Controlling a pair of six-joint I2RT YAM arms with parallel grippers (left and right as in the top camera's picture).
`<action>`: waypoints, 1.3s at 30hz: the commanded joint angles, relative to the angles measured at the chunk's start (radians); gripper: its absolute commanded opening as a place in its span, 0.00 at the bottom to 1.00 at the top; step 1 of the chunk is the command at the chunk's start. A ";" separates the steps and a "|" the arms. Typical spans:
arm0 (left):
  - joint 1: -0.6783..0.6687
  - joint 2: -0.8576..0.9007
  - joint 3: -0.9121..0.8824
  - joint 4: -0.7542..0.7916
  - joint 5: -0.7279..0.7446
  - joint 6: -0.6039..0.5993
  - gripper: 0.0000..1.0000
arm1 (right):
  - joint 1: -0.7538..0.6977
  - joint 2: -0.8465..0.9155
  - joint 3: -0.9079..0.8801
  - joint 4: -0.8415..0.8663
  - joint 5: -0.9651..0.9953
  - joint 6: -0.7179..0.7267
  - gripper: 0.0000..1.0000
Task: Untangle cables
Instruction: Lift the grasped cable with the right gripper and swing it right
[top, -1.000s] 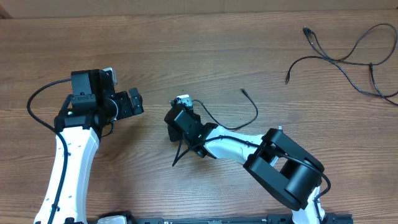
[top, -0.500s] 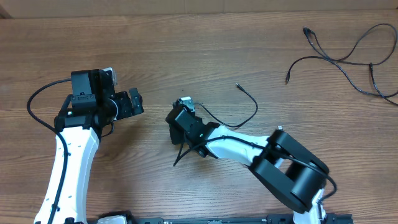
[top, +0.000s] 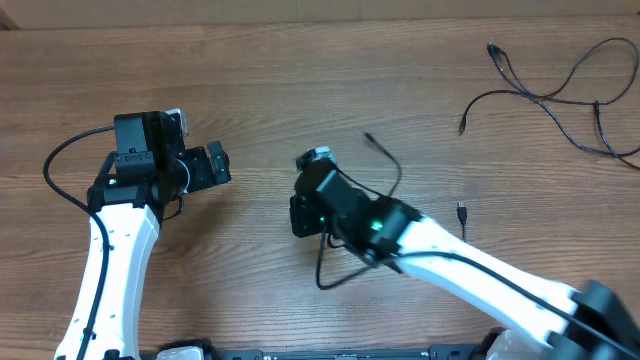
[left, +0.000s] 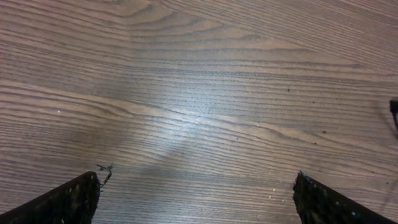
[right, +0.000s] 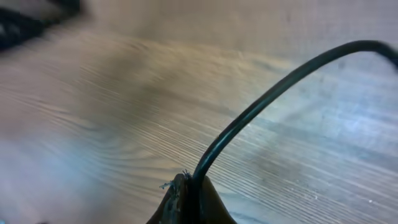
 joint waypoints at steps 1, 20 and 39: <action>-0.002 -0.009 0.004 0.002 -0.006 0.019 1.00 | -0.009 -0.074 0.082 0.003 -0.029 -0.014 0.04; -0.002 -0.009 0.004 0.002 -0.006 0.019 1.00 | -0.010 -0.099 0.434 0.076 0.085 -0.166 0.04; -0.002 -0.009 0.004 0.002 -0.006 0.019 0.99 | -0.380 -0.098 0.432 -0.676 0.277 -0.105 0.04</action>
